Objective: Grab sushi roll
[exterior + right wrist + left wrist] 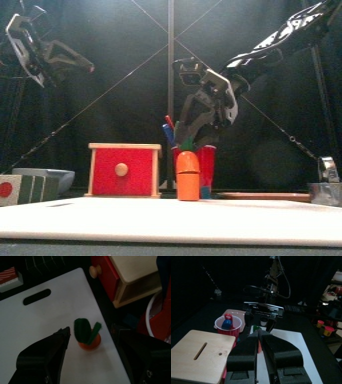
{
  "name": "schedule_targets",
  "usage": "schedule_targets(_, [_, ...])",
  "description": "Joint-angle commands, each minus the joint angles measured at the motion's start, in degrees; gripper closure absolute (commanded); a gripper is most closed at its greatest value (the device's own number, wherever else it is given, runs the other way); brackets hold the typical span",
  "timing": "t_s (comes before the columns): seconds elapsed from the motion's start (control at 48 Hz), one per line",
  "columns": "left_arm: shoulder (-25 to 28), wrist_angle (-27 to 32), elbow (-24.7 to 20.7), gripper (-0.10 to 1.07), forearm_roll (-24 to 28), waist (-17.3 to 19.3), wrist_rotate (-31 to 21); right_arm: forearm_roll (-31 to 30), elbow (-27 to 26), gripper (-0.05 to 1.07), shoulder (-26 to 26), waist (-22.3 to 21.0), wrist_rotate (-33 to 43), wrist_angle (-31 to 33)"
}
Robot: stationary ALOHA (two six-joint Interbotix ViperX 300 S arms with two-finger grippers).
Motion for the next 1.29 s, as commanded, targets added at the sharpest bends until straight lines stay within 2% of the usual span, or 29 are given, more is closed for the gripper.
schedule_targets(0.0, [0.1,-0.2,-0.7,0.46,0.0,0.2,0.0,0.0,-1.0,0.06,-2.5,0.0,0.1,0.1])
schedule_targets(0.417, [0.1,-0.2,-0.6,0.46,0.0,0.4,0.0,0.0,-0.4,0.06,-5.7,0.4,0.2,0.8])
schedule_targets(0.688, [0.1,-0.2,-1.3,0.46,0.2,1.1,0.3,0.0,0.2,0.06,-10.4,0.9,-0.2,4.9])
schedule_targets(0.979, [0.1,-0.5,-1.5,0.46,0.2,1.4,0.2,0.0,1.8,0.06,-14.3,1.9,0.3,5.5])
schedule_targets(1.271, [0.1,-0.5,-2.1,0.46,0.3,1.4,0.2,1.3,2.4,0.06,-14.9,2.4,0.3,5.5])
